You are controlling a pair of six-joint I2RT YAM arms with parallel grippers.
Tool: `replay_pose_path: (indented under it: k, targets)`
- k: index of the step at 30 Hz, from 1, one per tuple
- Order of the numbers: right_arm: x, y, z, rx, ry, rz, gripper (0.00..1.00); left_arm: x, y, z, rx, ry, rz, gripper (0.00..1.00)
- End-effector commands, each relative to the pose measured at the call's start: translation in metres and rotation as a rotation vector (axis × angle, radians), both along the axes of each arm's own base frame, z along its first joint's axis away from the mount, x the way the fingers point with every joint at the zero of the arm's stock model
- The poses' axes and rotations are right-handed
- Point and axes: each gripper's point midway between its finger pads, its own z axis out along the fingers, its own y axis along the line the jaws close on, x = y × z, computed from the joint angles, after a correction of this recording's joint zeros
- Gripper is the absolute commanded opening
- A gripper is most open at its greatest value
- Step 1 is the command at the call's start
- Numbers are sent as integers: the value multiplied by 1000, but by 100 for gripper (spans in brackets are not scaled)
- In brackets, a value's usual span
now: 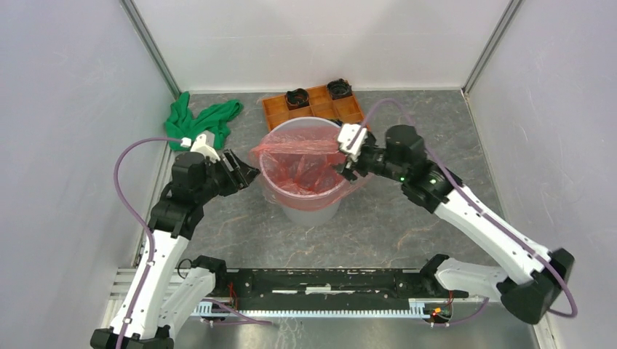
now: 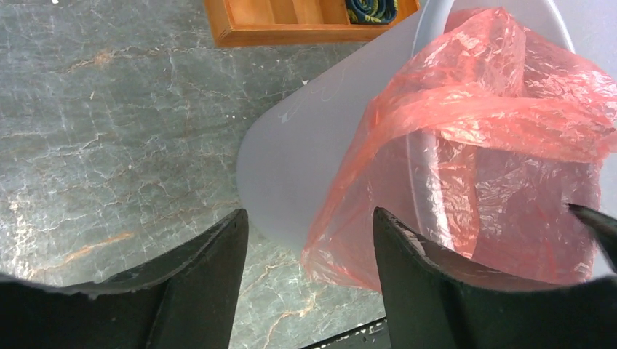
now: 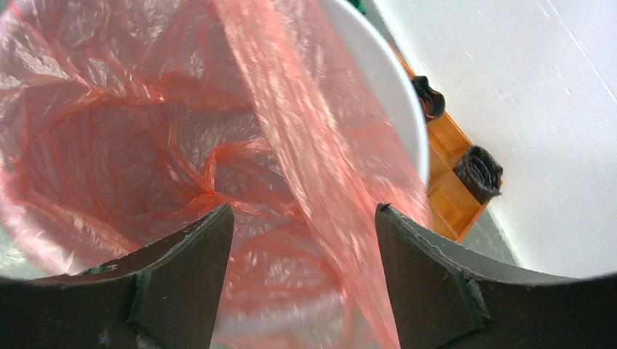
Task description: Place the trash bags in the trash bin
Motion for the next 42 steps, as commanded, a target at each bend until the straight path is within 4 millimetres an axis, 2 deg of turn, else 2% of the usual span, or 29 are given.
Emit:
replay_pose_path:
  k: [1, 4, 6, 10, 13, 18, 24, 31, 33, 37, 42]
  targets:
    - [16, 25, 17, -134, -187, 56, 78, 12, -7, 12, 7, -87, -56, 68]
    - [28, 40, 17, -167, -190, 40, 75, 18, -11, 14, -5, -94, -67, 65]
    - [40, 42, 17, -175, -190, -15, 69, 22, -13, 10, -14, -79, -65, 61]
    - [55, 43, 15, -145, -176, -95, 51, 27, -14, 2, -31, -65, -54, 55]
    - [60, 42, 22, -75, -179, -147, 29, 30, -10, -1, -21, -67, -29, 49]
    - [68, 49, 36, 35, -144, -113, 12, 36, -5, 4, 2, -106, -3, 37]
    - [96, 57, 38, 120, -11, -10, 12, 42, -15, 13, -25, -168, -53, 38]
    - [131, 51, 39, 198, 69, -5, 40, 53, -19, 7, -43, -156, -52, 23]
    - [139, 51, 39, 212, 92, 1, 40, 55, -20, 5, -43, -150, -54, 18]
    - [151, 53, 32, 239, 133, 12, 26, 61, -19, 2, -39, -143, -44, 11]
    - [171, 54, 15, 271, 206, 19, 27, 69, -15, -9, -17, -103, -11, 2]
